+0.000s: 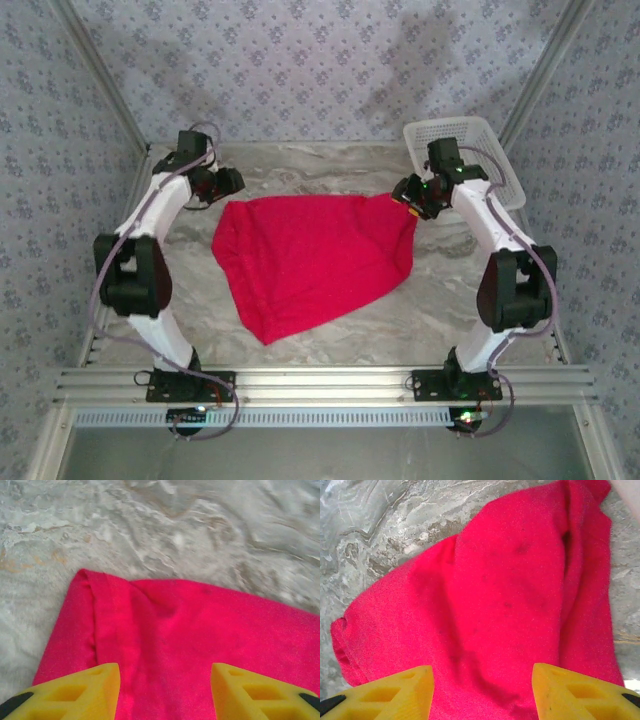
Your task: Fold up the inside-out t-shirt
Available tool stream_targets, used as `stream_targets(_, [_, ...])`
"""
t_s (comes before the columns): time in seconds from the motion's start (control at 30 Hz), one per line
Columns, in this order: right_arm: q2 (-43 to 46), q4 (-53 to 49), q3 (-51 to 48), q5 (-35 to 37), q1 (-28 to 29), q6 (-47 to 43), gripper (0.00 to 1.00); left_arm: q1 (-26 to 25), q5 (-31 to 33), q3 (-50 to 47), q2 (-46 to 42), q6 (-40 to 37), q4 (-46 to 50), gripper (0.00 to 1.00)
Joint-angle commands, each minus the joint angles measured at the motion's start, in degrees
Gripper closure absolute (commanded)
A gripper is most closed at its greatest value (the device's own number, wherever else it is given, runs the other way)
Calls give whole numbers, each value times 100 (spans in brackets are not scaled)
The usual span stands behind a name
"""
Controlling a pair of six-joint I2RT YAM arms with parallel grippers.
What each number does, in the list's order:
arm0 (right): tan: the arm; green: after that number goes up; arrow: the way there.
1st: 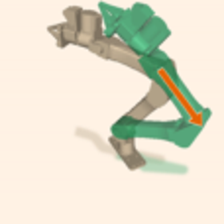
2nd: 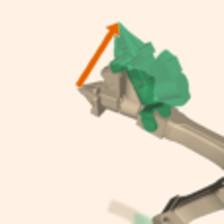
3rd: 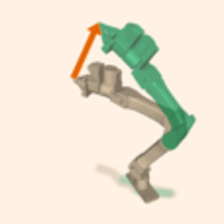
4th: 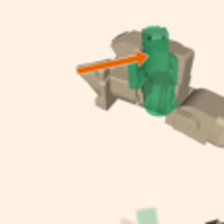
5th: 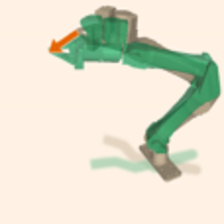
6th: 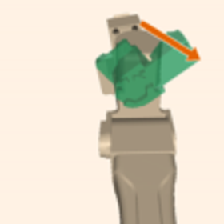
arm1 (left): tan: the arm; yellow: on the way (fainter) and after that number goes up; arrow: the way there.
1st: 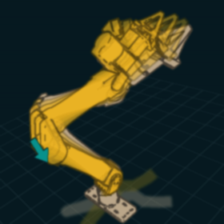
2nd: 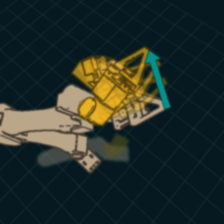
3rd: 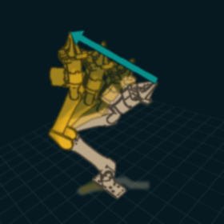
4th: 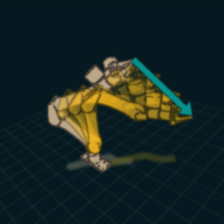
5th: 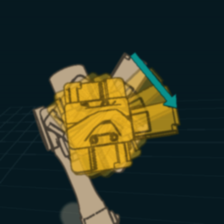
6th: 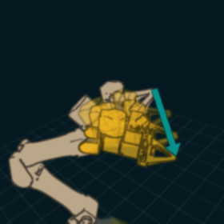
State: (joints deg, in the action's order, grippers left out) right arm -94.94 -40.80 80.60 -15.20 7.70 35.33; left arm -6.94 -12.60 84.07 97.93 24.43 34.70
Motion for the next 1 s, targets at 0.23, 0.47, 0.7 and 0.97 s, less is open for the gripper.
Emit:
stream_targets(0.23, [270,139,-1178,358,137,-803,69,-1499,144,-3285,-2384,540,-58,47])
stream_targets(0.47, [-235,292,-1111,222,144,-811,60,-1846,42,-4096,-2005,930,-698,46])
stream_targets(0.7, [-983,358,-795,47,94,-746,49,-2103,65,-4191,-1346,917,-993,72])
stream_targets(0.97, [-937,226,-465,30,69,-740,100,-1123,229,-3319,-2205,471,-231,100])
